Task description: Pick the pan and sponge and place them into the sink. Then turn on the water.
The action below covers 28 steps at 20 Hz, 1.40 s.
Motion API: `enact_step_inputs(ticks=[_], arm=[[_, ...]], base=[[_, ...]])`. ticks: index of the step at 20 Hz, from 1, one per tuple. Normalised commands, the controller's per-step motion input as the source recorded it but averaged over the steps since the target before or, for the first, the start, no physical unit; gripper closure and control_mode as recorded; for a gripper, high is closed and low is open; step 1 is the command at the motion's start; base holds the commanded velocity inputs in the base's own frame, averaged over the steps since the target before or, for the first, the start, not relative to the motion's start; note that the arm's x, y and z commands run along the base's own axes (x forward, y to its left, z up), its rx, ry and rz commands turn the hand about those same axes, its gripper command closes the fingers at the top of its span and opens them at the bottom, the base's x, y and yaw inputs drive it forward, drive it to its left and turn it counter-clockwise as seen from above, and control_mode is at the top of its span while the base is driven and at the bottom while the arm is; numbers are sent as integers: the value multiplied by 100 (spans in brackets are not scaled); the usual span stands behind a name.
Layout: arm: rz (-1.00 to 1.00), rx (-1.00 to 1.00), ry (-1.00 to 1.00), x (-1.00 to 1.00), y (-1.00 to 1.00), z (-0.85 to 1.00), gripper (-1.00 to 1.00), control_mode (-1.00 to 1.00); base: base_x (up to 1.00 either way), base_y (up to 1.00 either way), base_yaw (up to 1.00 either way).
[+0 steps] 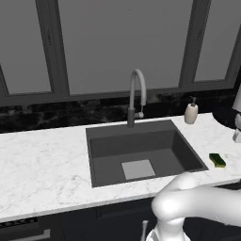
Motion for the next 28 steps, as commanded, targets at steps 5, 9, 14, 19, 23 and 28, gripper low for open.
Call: enact_step_inputs(ticks=[5, 9, 14, 19, 23, 28], arm=[[-8, 0, -26, -57, 34, 91, 100, -100], [-1, -6, -38, -44, 88, 56, 100, -100], [-6, -12, -25, -24, 100, 38, 100, -100], [-15, -9, 12, -16, 99, 15, 100, -100], [-17, -2, 34, -19, 99, 11, 100, -100], [-21, -1, 30, -22, 97, 5, 100, -100]], base=[[0, 0, 0], [0, 0, 0], [0, 0, 0], [0, 0, 0], [0, 0, 0], [0, 0, 0]])
